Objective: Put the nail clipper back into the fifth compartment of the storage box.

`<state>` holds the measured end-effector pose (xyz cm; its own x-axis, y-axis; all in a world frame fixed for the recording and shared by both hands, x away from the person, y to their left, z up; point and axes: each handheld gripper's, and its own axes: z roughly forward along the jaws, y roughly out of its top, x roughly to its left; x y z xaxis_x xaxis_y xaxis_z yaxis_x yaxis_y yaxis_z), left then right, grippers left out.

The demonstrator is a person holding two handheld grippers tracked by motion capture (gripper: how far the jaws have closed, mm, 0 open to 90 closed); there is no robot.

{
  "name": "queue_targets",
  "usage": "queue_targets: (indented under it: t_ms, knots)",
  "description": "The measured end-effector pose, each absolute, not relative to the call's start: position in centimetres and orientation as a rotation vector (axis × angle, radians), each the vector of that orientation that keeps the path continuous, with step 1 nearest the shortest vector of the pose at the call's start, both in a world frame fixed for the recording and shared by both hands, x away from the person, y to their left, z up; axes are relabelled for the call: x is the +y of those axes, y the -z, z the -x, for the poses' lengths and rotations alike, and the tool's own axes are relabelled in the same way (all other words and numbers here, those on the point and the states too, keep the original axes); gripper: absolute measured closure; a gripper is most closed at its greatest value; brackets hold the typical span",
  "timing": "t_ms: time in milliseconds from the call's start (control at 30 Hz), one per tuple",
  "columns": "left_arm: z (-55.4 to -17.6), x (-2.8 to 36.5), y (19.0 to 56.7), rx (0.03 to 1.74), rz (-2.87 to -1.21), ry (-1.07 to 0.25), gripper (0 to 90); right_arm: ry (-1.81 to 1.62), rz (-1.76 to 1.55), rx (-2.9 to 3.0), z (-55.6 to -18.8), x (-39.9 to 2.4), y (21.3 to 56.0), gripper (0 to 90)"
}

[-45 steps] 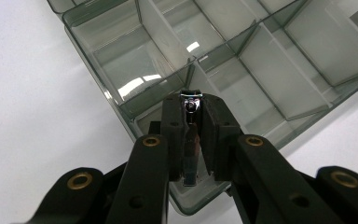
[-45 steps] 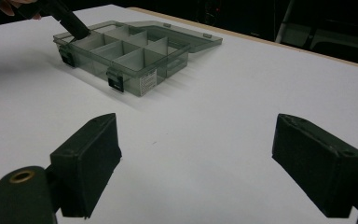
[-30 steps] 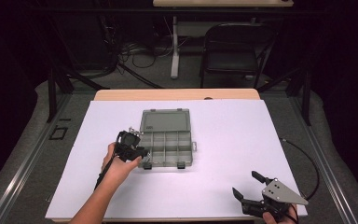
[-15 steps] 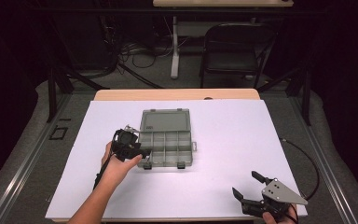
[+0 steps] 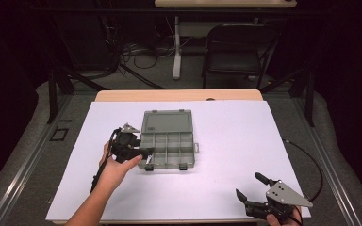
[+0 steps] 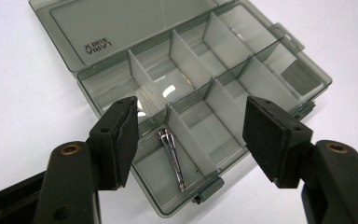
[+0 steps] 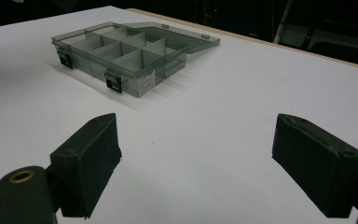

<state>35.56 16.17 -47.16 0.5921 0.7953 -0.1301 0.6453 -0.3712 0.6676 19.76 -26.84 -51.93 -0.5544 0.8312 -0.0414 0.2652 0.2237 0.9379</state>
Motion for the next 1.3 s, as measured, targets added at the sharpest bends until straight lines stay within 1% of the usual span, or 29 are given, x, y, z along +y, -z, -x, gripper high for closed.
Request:
queue_targets:
  t_ms: [167,200,467,500,600,633,767,967,1000,1067,1167,1300]
  knots:
    - [-35.1,16.4,46.7,1.111,-2.118,-0.307,36.0,-1.327,-1.008,1.953,-19.8,-26.8,52.0,14.4]
    - [-34.9,16.5,46.4,1.097,-2.109,-0.334,35.5,-1.330,-1.006,1.946,-19.8,-26.8,52.0,14.4]
    - [-34.1,17.1,45.6,1.079,-2.070,-0.329,31.6,-1.328,-1.006,1.953,-19.8,-26.8,52.0,14.4]
    - [-34.0,17.3,45.5,1.073,-2.071,-0.331,28.2,-1.329,-1.006,1.952,-19.8,-26.8,52.0,14.4]
    - [-33.5,17.4,45.2,1.053,-2.050,-0.333,24.6,-1.327,-1.005,1.954,-19.8,-26.8,52.0,14.4]
    - [-33.3,17.5,45.1,1.041,-2.047,-0.350,24.6,-1.326,-1.005,1.955,-19.8,-26.8,52.0,14.4]
    - [-32.8,17.7,44.8,1.024,-2.038,-0.367,17.1,-1.330,-1.002,1.953,-19.8,-26.7,52.0,14.4]
    - [-31.8,18.3,44.6,1.016,-1.988,-0.345,14.9,-1.331,-1.005,1.947,-19.9,-26.6,52.1,14.4]
    - [-31.7,18.3,44.6,1.014,-1.983,-0.337,10.7,-1.330,-1.003,1.948,-19.9,-26.7,52.1,14.4]
    - [-31.2,18.7,44.6,0.990,-1.974,-0.323,6.9,-1.326,-1.003,1.953,-19.8,-26.8,52.0,14.4]
    - [-30.5,19.2,44.5,0.956,-1.949,-0.323,4.5,-1.323,-1.007,1.956,-19.8,-26.8,52.0,14.4]
    - [-29.6,20.0,44.2,0.939,-1.901,-0.332,4.2,-1.323,-1.012,1.955,-19.8,-26.7,52.0,14.4]
